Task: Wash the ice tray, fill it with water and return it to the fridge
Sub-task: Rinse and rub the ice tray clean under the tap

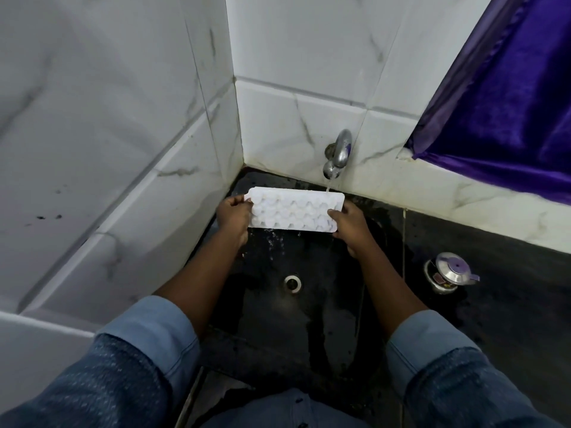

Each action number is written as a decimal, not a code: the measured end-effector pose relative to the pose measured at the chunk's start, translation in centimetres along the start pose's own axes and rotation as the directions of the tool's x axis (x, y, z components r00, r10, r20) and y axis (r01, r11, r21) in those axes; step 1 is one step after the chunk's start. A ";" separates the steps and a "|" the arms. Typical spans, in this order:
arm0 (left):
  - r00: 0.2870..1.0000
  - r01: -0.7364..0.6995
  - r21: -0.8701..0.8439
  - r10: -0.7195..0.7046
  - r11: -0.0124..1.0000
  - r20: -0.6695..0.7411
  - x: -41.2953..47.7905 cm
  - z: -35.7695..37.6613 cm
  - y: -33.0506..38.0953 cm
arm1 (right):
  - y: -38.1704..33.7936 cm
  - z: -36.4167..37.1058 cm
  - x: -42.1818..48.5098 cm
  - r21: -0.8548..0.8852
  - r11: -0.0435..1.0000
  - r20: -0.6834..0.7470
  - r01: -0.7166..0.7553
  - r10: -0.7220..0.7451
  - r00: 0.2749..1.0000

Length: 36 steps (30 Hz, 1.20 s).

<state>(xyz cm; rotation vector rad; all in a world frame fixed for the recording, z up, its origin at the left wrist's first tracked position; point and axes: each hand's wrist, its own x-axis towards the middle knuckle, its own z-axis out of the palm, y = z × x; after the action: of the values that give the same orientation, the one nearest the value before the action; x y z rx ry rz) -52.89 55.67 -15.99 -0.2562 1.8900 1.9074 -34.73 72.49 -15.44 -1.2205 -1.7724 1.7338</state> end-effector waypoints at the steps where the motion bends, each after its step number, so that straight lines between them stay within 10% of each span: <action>1: 1.000 -0.002 -0.001 0.002 1.000 -0.014 0.2 -0.2 0.1 | 0.0 0.3 0.0 -0.018 1.000 0.008 0.015 -0.014 1.000; 29: 0.991 0.130 -0.032 -0.131 0.991 -0.031 -0.3 -1.2 -0.6 | -1.4 -0.7 0.5 0.028 0.997 -0.051 -0.077 0.079 0.996; 36: 0.971 0.158 -0.019 -0.152 0.987 0.184 -1.8 0.5 -0.4 | -0.3 -3.3 0.6 0.094 0.980 -0.181 -0.175 0.189 0.965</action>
<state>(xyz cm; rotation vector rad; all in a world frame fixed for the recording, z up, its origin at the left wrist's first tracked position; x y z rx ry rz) -51.03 55.87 -15.59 -0.2252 1.6702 1.7942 -32.56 75.03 -14.78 -1.5014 -1.5117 1.7014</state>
